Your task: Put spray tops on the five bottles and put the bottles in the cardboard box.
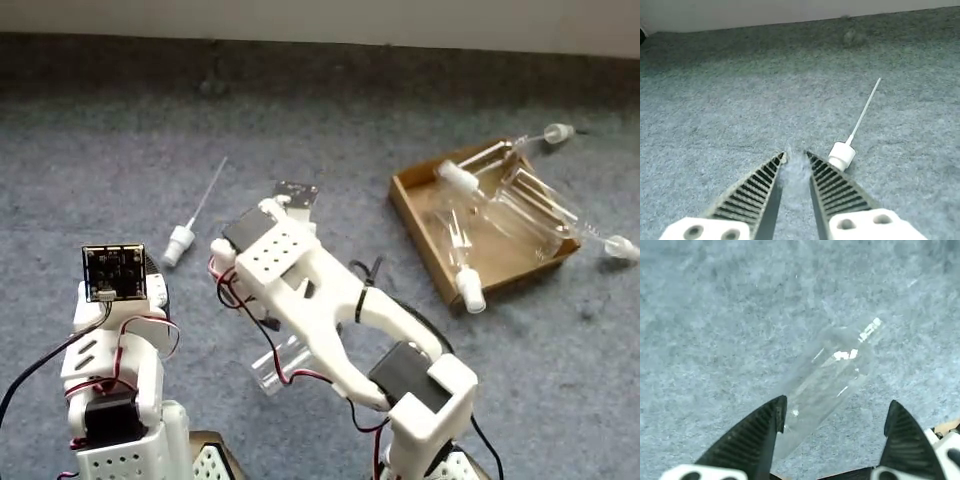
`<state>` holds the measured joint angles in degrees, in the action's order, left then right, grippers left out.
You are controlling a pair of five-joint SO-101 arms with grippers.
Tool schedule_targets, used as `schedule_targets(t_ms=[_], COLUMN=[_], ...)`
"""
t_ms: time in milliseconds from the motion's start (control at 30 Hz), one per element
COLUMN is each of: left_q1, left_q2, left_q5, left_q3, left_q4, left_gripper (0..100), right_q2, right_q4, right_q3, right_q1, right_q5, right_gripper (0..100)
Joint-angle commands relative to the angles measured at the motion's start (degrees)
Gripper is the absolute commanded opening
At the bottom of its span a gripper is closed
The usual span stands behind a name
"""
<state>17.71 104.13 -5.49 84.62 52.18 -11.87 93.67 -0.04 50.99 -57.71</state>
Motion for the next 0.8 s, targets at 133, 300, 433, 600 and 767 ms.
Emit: schedule_targets(t_ms=[133, 300, 433, 600, 767], left_q1=[-1.2, -1.2, -1.2, -1.2, -1.2], left_q2=[0.5, 0.5, 0.5, 0.5, 0.5], left_q5=[-0.4, -0.4, -0.4, -0.4, -0.4], left_q3=[-0.5, -0.5, -0.4, -0.4, 0.0], left_q4=[-1.5, -1.5, -1.5, -1.5, -1.5], left_gripper=[1, 1, 1, 1, 1], right_q2=[-2.0, -6.0, -11.9, -14.5, -14.5], right_q4=[-7.3, -7.5, -7.1, -7.0, -6.8], right_q3=[5.7, 5.8, 5.7, 5.6, 1.3], right_q1=[1.0, 1.0, 1.1, 0.7, -0.9], right_q5=[-7.6, -7.7, -7.6, -7.6, -5.9], right_gripper=[27.5, 27.5, 27.5, 25.9, 11.1])
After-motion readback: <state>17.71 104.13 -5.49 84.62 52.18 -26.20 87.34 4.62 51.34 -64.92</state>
